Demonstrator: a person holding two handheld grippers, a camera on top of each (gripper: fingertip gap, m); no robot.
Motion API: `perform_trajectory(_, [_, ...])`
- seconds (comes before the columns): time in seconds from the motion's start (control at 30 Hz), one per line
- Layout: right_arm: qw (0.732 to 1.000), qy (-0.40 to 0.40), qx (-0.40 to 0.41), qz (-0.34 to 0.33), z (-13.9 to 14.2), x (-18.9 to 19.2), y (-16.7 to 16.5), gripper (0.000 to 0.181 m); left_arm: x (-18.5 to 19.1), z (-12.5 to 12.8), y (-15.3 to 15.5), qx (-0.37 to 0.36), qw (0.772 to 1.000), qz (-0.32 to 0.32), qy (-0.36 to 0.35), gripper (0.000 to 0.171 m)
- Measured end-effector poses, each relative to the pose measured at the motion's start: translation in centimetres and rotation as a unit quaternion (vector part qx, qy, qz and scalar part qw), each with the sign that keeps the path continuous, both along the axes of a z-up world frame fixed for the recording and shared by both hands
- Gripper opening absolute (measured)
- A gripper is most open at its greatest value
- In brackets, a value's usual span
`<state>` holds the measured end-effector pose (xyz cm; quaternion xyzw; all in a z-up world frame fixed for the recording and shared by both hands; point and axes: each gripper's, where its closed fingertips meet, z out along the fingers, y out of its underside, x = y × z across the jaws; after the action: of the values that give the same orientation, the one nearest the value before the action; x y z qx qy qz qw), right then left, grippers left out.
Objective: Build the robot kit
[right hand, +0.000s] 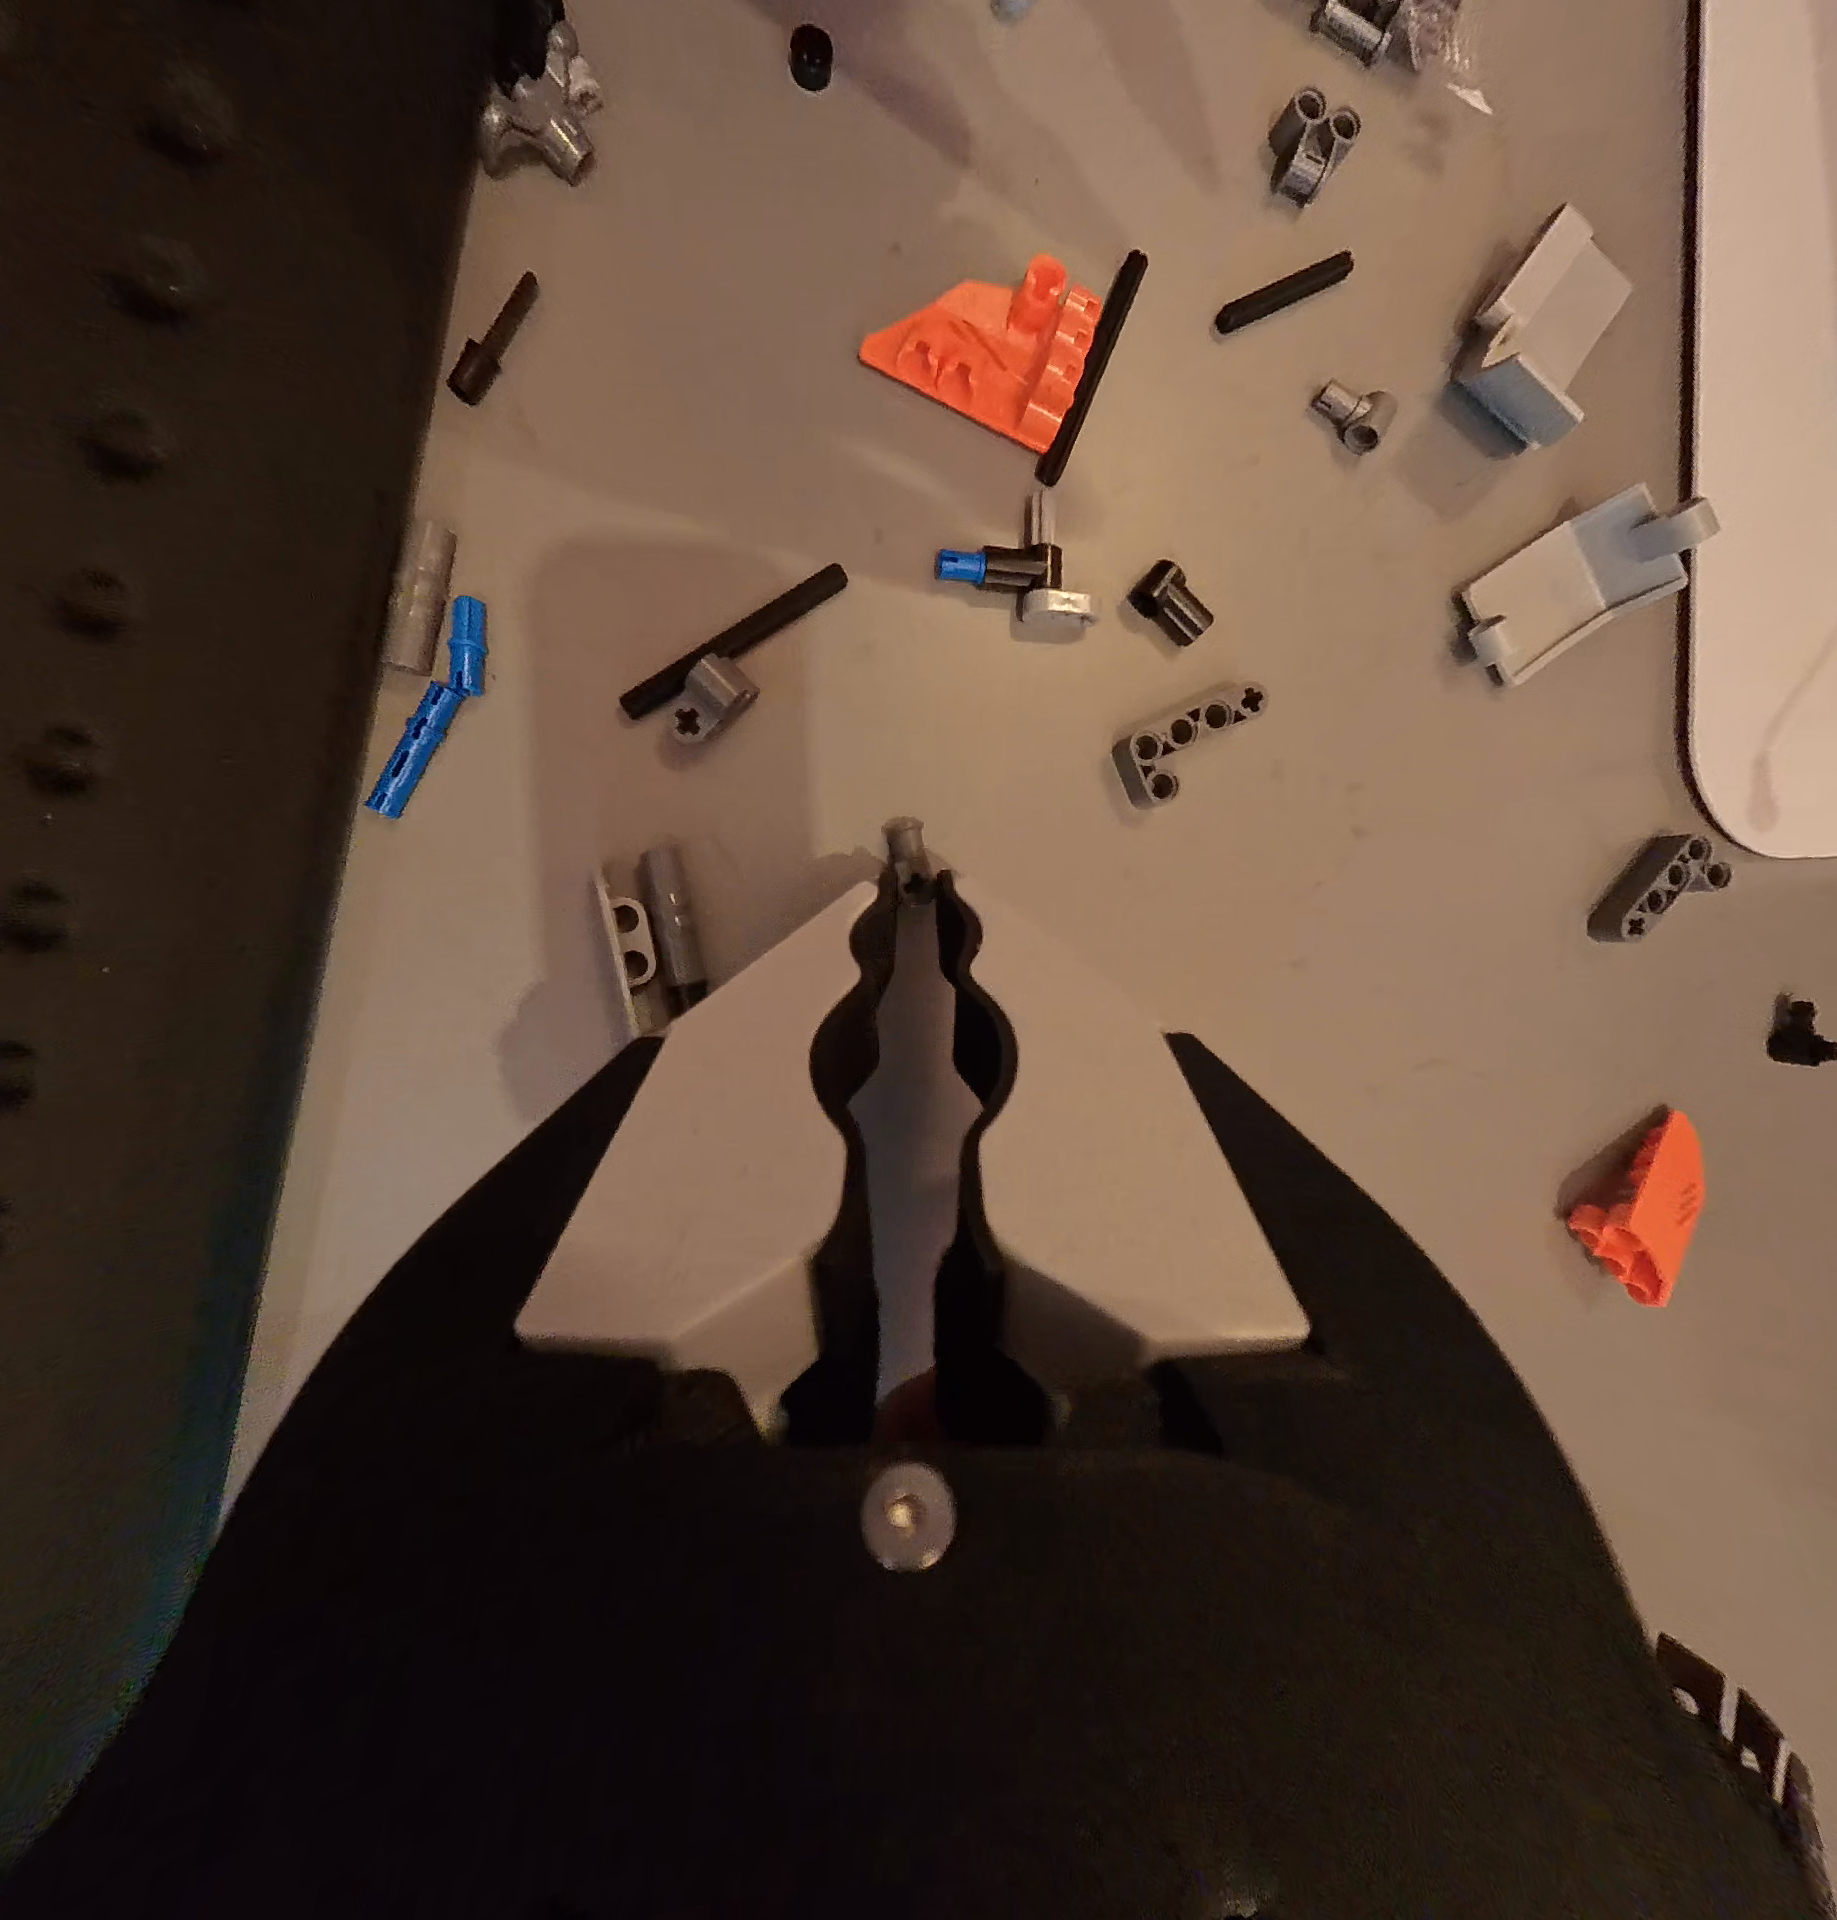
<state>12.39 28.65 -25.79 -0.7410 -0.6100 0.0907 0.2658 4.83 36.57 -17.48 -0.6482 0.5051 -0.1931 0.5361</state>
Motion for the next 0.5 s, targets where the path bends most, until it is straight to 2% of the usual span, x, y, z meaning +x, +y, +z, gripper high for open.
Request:
perform_trajectory(0.17, [1.0,-0.007,0.016,0.006,0.0,0.3,0.3,0.004,0.1,-0.6,-0.2,-0.008,1.0,-0.007,0.013,0.019])
perform_trajectory(0.5, [0.991,-0.048,0.128,0.013,0.2,1.1,2.3,0.005,0.5,-2.3,-0.8,-0.027,0.998,-0.027,0.048,0.019])
